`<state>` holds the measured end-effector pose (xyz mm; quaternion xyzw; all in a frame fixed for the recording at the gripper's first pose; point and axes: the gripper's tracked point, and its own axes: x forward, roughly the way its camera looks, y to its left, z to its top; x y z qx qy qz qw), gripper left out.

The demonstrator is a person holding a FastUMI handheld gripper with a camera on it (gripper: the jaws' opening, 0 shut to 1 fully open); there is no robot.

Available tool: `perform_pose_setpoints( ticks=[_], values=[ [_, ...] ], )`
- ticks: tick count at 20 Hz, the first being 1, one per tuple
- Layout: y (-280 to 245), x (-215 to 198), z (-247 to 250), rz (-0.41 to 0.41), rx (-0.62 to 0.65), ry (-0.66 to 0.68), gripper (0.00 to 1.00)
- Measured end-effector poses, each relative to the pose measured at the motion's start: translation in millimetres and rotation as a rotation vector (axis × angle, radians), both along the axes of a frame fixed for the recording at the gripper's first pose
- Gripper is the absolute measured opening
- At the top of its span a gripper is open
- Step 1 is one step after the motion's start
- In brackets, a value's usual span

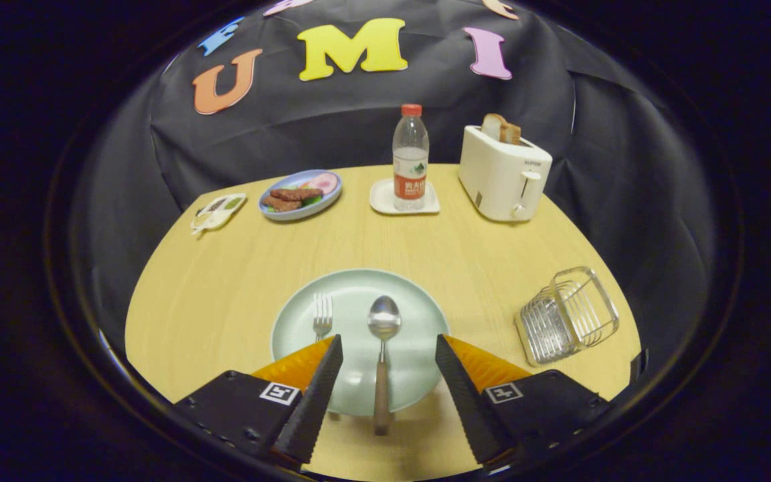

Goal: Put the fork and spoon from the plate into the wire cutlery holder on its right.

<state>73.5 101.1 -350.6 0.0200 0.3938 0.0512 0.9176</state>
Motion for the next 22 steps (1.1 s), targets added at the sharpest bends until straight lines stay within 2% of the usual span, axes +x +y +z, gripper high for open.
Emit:
perform_pose_setpoints(
  ticks=[3, 5, 8, 9, 10, 11, 12, 16, 18, 20, 22],
  values=[
    [8, -8, -17, 0.000, 0.009, 0.013, 0.71],
    [12, -10, -30, 0.003, 0.001, 0.024, 0.70],
    [10, -7, -46, -0.015, -0.031, 0.030, 0.62],
    [10, -6, -49, -0.017, -0.032, 0.030, 0.48],
    [8, -4, -50, -0.026, -0.042, 0.021, 0.42],
    [8, -1, -51, -0.029, -0.045, 0.013, 0.28],
    [9, -1, -53, -0.027, -0.043, 0.007, 0.22],
    [10, -3, -66, -0.026, 0.010, 0.046, 0.21],
    [6, -5, -63, -0.019, 0.014, 0.053, 0.07],
    [10, -9, -60, 0.012, 0.044, 0.060, 0.07],
    [3, -13, -51, 0.038, 0.023, 0.056, 0.01]
  ],
)
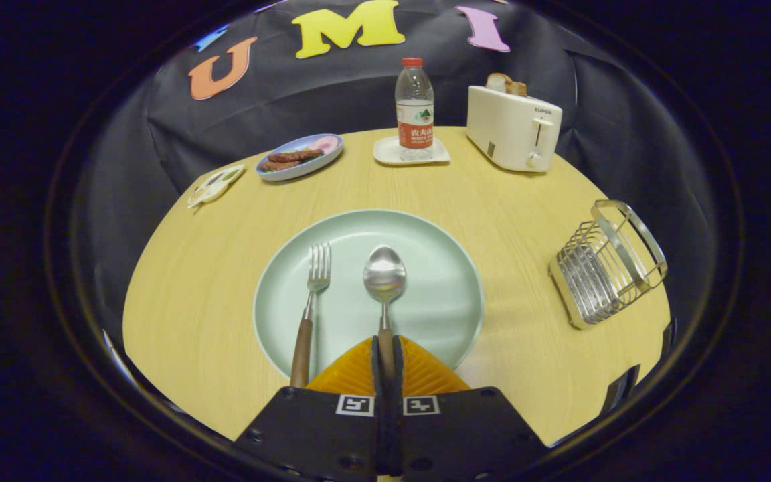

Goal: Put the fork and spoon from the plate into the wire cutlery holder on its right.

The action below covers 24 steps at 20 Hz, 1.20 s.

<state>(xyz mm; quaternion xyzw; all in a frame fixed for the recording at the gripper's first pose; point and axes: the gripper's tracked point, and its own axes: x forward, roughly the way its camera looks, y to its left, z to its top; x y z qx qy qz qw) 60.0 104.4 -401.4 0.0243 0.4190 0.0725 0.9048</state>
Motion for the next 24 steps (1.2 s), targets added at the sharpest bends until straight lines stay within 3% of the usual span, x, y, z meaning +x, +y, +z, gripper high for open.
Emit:
perform_pose_setpoints(
  ticks=[10, 24],
  values=[
    [-56, -10, 71, 0.142, -0.004, -0.104, 0.01],
    [-233, -9, 90, 0.010, -0.084, -0.055, 0.01]
  ],
)
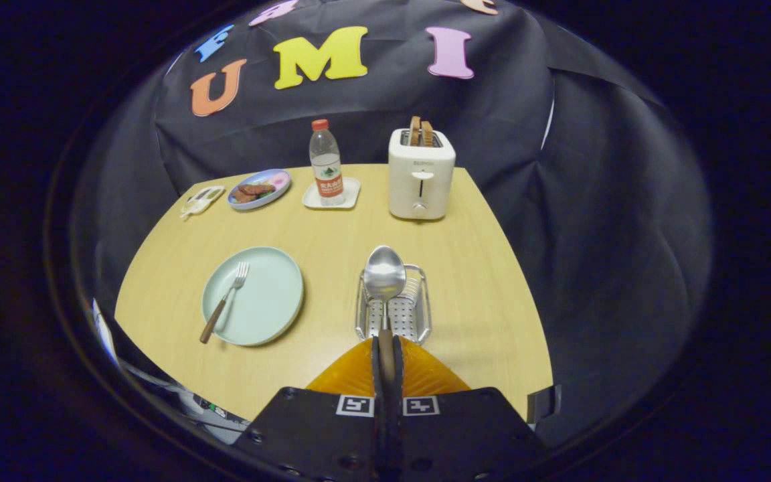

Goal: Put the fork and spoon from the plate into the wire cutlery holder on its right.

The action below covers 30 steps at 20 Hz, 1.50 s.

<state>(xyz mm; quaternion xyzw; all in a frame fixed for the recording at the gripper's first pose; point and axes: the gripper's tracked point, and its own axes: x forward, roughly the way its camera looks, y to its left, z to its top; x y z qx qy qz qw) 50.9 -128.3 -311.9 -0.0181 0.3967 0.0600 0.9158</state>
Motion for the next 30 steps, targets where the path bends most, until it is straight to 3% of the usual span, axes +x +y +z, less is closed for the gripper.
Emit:
perform_pose_setpoints(
  ticks=[5, 12, 14, 24, 25, 30],
  values=[
    [-4, 2, -6, 0.015, 0.043, 0.119, 0.01],
    [2, 0, -4, 0.038, 0.010, 0.165, 0.02],
    [8, 1, 1, 0.047, 0.026, 0.150, 0.06],
    [16, 18, 25, 0.053, -0.020, 0.022, 0.06],
    [20, 16, 25, 0.052, -0.027, 0.023, 0.27],
    [62, 5, 18, 0.100, -0.010, 0.027, 0.44]
  ],
)
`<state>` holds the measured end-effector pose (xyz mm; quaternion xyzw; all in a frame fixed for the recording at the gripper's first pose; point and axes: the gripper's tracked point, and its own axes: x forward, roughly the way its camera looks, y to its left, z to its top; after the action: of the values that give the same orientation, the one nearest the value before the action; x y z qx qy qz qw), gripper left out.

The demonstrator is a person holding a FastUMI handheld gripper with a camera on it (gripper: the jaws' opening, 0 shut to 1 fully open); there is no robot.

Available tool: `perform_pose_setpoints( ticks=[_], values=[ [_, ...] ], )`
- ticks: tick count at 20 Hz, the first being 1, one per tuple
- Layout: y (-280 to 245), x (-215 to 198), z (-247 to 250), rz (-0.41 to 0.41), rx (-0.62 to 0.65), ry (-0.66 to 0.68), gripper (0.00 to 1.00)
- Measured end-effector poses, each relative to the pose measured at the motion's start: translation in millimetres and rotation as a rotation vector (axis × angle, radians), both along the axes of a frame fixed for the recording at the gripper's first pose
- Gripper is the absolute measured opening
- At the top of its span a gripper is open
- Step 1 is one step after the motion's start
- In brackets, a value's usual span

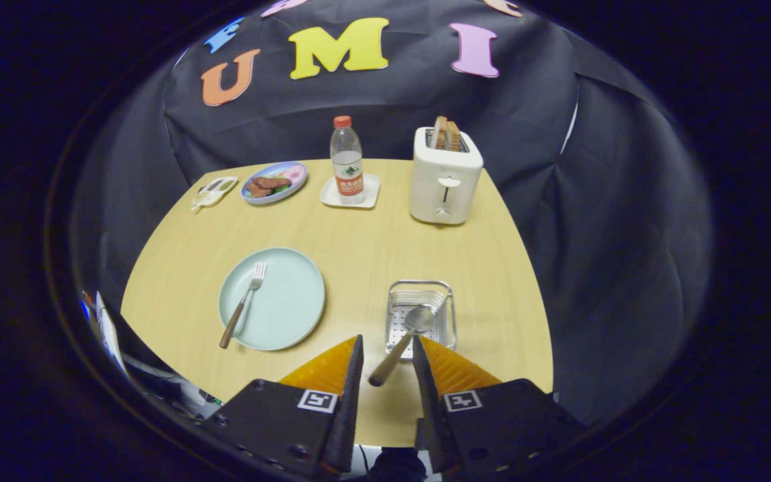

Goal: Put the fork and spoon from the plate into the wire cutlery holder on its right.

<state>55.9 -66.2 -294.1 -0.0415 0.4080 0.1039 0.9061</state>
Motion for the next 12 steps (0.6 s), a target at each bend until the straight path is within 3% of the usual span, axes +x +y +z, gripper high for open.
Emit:
perform_pose_setpoints(
  ticks=[6, 10, 12],
  values=[
    [79, -10, -6, 0.094, 0.019, 0.002, 0.79],
    [133, -13, -21, 0.106, 0.041, 0.029, 0.91],
    [158, -13, -32, 0.097, 0.054, 0.050, 0.91]
  ],
)
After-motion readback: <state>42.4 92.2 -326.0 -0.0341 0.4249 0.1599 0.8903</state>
